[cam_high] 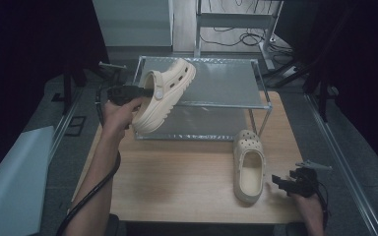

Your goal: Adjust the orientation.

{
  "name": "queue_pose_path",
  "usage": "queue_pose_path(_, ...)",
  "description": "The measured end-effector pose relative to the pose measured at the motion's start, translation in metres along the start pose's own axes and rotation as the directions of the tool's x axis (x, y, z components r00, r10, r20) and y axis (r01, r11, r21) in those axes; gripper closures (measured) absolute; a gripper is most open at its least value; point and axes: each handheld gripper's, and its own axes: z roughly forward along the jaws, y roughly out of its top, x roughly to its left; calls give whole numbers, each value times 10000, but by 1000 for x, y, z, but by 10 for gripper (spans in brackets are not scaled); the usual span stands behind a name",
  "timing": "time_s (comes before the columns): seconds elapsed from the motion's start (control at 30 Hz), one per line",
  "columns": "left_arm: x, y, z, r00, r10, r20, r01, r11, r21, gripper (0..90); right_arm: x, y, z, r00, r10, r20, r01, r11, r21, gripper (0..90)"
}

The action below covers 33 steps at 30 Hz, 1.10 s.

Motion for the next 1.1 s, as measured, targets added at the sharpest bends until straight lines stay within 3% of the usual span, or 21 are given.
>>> queue_pose_path(0.3,8,17,13,9973,-542,-494,511,9968,-622,760,0,0,-1,10000,-9,-28,9,10000,-36,175)
queue_pose_path(0.5,11,27,22,9930,-988,-645,903,9882,-1235,760,-1,0,-1,10000,-48,-31,47,10000,-55,176)
queue_pose_path(0.67,13,37,31,9904,-1123,-808,999,9845,-1440,760,-1,0,-1,10000,-56,-44,56,10000,-61,176)
queue_pose_path(0.93,22,50,46,9790,-1612,-1250,1319,9677,-2150,760,-1,0,0,10000,59,-56,-60,10000,-56,177)
queue_pose_path(1.1,24,57,61,9708,-1659,-1734,1252,9666,-2237,760,-1,0,0,9999,74,-76,-74,10000,-50,178)
